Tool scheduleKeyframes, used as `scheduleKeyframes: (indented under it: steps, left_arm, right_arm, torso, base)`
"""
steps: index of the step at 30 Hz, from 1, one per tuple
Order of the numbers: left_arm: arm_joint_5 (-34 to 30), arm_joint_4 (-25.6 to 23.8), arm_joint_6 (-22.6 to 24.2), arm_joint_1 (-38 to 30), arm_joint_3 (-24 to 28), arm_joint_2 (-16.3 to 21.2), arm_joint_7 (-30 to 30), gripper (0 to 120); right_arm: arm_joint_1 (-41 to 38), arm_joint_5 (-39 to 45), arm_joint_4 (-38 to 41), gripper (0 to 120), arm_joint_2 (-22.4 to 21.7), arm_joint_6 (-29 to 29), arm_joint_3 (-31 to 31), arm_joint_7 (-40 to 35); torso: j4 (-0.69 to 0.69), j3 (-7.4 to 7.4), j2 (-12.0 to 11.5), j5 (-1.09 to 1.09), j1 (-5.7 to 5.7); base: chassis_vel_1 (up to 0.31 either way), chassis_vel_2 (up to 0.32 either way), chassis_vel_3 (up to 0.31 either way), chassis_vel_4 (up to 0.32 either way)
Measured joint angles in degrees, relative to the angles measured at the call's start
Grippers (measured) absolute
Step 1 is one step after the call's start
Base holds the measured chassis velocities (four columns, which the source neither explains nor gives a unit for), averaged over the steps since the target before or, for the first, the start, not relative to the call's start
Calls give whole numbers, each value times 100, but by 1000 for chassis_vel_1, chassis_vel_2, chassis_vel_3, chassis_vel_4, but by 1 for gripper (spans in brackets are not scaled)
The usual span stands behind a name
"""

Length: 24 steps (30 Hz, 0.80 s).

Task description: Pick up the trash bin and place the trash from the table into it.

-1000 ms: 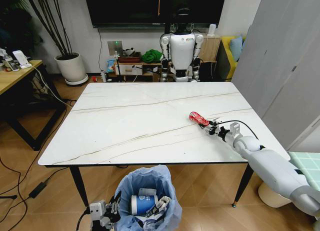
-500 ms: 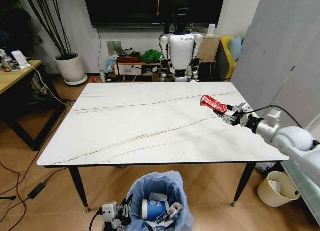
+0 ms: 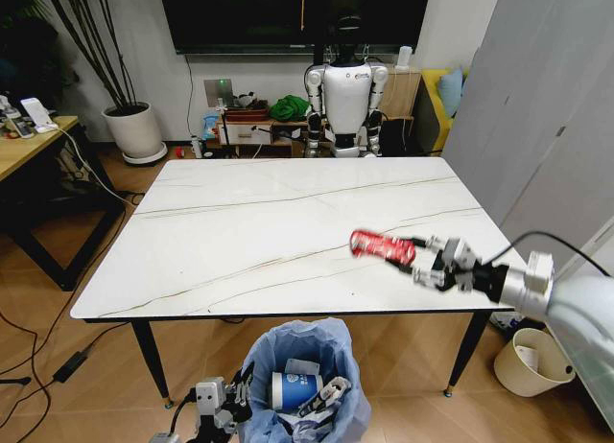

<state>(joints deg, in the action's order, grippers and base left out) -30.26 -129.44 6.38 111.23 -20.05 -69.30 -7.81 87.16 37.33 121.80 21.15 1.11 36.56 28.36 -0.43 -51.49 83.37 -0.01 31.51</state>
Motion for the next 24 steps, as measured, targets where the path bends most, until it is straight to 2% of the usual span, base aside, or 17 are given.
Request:
scheduleKeyframes:
  steps: [7,11,17,21,24]
  left_arm:
    - [-72,68,30,-134,29,-12,0,0]
    - [-79,125,40,-199,87,-62,6,0]
    - [-75,257,50,-316,227,-159,35,0]
    - [-50,403,51,-440,395,-242,98,0]
    - [-38,518,51,-562,547,-351,124,0]
  right_arm:
    - [968,-601,527,46,59,118,378,220]
    - [1225,-887,766,46,100,176,418,292]
    - [1248,-1175,1081,46,54,201,265,343]
    - [963,-1283,1186,46,-101,198,-53,343]
    - [461,-1450,1139,46,-201,235,-627,347]
  torso:
    - [-3,0,0,1,1]
    - [-2,0,0,1,0]
    - [-2,0,0,0,0]
    - [-2,0,0,0,0]
    - [-1,-1,0,1,1]
  base:
    - [0,0,0,0]
    - [0,0,0,0]
    - [0,0,0,0]
    - [0,0,0,0]
    - [0,0,0,0]
